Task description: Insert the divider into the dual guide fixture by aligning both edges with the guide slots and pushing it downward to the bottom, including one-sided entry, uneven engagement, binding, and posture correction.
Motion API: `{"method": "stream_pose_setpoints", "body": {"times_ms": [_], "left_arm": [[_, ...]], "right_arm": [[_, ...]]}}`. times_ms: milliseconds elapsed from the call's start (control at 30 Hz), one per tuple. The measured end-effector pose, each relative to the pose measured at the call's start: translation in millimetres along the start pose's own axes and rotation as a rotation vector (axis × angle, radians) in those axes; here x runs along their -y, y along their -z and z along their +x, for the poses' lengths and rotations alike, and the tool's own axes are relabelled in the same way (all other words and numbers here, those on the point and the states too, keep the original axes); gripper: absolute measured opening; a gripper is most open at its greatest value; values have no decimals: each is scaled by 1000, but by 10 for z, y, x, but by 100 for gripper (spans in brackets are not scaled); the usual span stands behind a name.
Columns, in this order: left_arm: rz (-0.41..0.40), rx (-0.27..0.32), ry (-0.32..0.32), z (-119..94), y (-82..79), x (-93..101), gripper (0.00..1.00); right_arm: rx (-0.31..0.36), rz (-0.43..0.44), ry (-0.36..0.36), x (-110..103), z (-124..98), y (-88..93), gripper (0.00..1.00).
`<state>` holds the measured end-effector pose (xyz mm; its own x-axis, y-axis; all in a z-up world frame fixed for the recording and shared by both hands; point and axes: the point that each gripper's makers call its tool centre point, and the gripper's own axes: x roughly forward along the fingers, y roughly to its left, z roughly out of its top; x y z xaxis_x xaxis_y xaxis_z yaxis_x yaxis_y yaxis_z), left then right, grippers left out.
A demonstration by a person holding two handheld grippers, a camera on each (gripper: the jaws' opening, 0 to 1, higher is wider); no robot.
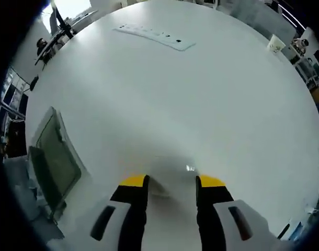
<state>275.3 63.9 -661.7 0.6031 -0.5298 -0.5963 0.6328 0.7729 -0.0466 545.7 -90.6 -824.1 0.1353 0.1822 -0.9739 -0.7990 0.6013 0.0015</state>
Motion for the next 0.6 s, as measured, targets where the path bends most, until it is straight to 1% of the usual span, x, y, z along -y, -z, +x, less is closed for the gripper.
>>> {"method": "stream_pose_setpoints", "body": {"times_ms": [133, 200, 300, 433, 600], "left_arm": [[0, -3, 0, -4, 13, -2, 25], [0, -4, -1, -3, 16, -7, 25], [-2, -2, -3, 0, 9, -19, 25], [0, -2, -1, 8, 0, -14, 25], [0, -2, -2, 20, -7, -13, 25]], "right_arm": [[-41, -24, -6, -10, -12, 15, 32], [-53, -25, -4, -9, -26, 23, 29], [-65, -36, -10, -11, -21, 22, 28], [-66, -19, -8, -19, -41, 43, 28], [-60, -40, -15, -44, -54, 70, 28]]}}
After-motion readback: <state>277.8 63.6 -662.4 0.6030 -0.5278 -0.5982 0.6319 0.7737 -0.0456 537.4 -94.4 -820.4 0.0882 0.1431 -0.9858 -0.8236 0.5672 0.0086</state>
